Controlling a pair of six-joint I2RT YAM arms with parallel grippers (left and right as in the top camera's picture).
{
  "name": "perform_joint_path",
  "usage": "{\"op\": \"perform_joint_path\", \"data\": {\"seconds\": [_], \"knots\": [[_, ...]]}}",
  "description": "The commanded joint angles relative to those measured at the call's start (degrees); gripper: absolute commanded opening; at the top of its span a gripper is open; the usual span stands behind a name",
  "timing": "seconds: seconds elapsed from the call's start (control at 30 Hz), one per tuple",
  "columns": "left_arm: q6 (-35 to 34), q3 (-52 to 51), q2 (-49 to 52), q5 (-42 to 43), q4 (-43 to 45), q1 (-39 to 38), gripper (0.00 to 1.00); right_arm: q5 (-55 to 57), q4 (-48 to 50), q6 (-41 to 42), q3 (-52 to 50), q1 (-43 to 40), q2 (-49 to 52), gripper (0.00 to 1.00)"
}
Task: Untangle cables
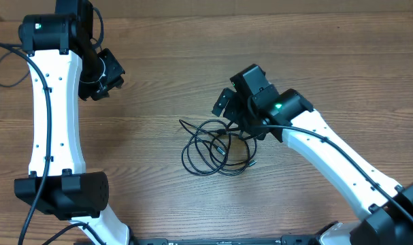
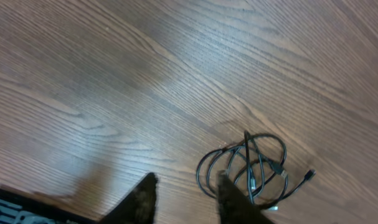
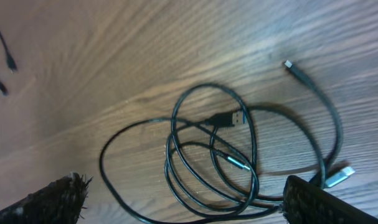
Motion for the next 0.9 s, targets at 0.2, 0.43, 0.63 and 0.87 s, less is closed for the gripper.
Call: {"op": "perform_joint_path", "data": {"seconds": [0.2,0.43,0.63,0.87], "knots": [[-0.2,0.6,-0.2,0.1,-0.1,-0.4,1.00,-10.3,4.2,-3.0,-1.2,0.3,6.1,1.00],[-0.2,0.8,-0.2,0.5,-0.1,-0.2,1.00,-13.2,5.8,-5.6,-1.2,0.3,6.6,1.00],[1.2,1.2,-0.2,11.3,0.7,3.2,1.00,-13.4,6.3,-9.5,-1.2,0.3,6.6,1.00],[19.3,1.2,-0.9,22.1,-0.1,3.4,1.00,-13.4,6.3,-9.5,-1.2,0.3,6.6,1.00]]}}
